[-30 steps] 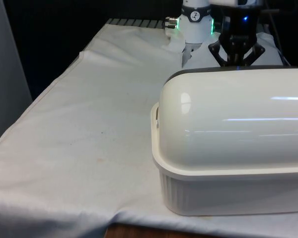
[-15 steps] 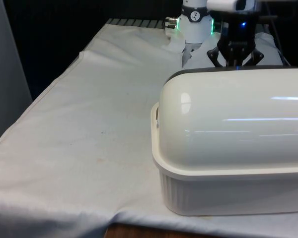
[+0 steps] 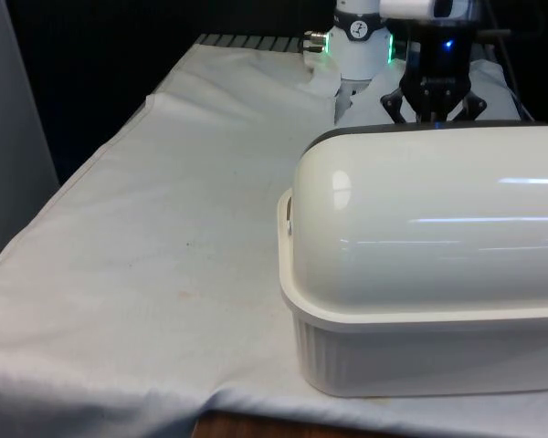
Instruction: Open the lid, then close it.
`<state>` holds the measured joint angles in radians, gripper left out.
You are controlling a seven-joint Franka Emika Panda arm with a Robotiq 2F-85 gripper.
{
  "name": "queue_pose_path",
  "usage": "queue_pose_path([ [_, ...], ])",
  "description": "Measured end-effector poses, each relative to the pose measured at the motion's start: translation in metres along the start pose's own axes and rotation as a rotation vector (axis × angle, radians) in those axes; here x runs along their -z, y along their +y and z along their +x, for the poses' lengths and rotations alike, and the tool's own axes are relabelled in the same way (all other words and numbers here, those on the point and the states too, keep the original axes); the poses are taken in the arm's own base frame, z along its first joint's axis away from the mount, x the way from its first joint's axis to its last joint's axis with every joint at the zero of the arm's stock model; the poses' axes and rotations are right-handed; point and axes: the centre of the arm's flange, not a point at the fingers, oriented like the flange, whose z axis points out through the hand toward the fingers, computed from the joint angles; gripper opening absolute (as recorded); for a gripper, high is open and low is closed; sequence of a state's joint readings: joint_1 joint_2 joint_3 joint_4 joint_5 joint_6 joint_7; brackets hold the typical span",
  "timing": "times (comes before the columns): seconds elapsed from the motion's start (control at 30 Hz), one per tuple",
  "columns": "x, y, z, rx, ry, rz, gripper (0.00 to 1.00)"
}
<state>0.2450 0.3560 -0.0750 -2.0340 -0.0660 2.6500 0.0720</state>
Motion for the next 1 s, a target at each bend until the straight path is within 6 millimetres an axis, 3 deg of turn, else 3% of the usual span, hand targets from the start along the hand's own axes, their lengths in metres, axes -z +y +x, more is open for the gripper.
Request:
queue_pose_path([
  [0.47, 0.000, 0.004, 0.003, 0.007, 0.025, -0.008, 0.00],
  [1.0, 0.019, 0.008, 0.009, 0.033, 0.059, -0.033, 0.00],
])
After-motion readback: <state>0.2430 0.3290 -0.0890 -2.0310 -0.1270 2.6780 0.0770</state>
